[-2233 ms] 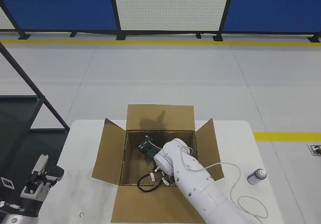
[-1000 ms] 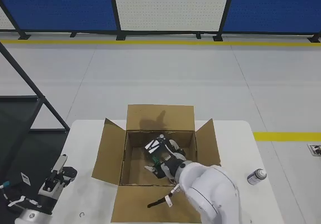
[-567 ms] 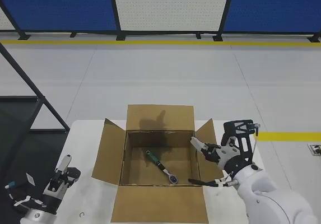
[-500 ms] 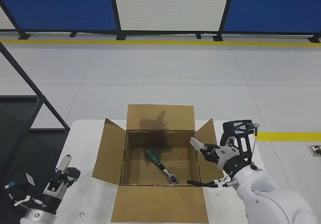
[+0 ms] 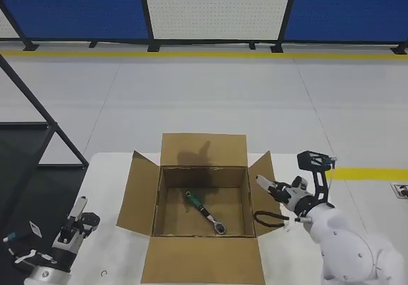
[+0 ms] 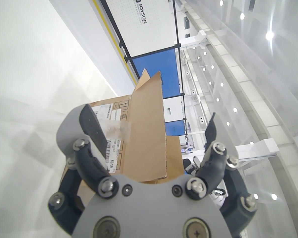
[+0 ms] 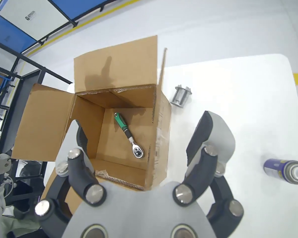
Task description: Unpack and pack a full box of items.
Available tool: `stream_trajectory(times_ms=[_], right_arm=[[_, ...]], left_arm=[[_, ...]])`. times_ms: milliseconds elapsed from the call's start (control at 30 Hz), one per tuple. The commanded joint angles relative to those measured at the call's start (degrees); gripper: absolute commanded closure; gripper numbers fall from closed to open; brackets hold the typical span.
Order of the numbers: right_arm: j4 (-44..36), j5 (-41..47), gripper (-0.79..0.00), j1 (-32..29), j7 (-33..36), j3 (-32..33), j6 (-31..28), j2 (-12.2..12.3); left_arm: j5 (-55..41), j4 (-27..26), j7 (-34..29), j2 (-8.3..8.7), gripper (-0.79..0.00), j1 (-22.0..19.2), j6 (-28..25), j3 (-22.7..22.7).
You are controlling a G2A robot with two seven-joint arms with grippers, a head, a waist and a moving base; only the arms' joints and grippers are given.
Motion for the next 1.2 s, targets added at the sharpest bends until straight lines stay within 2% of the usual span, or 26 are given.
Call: stream_trajectory(times_ms=[0, 267, 467, 600, 833, 1167], right_arm=[[2.0, 2.7, -0.785, 1.3, 2.8, 0.9, -0.5, 0.2], [5.6, 14.6, -0.785, 4.1, 6.6, -0.4, -8.8, 1.2], [5.6, 16.5, -0.785, 5.2, 5.9, -5.1, -12.3, 1.7], [7.4, 15.6, -0.785, 6.6, 5.7, -8.8, -13.0, 1.9], [16.2, 13.3, -0.785, 11.5, 2.7, -15.7, -11.2, 1.8], [21.8, 16.6, -0.785, 15.3, 3.1, -16.1, -11.8, 2.5]], left_arm=[[0.1, 0.1, 0.6, -0.04, -0.785, -0.1, 0.4, 0.1], [1.9, 0.6, 1.2, -0.12, -0.785, -1.5, 2.0, 2.0], [3.1, 1.8, 1.5, -0.20, -0.785, -2.9, 3.4, 3.8], [3.7, 2.6, 1.3, -0.22, -0.785, -4.0, 4.4, 4.9], [4.6, 3.7, 1.5, -0.25, -0.785, -7.0, 6.3, 6.3], [5.3, 4.8, 1.9, -0.27, -0.785, -10.9, 8.9, 7.5]])
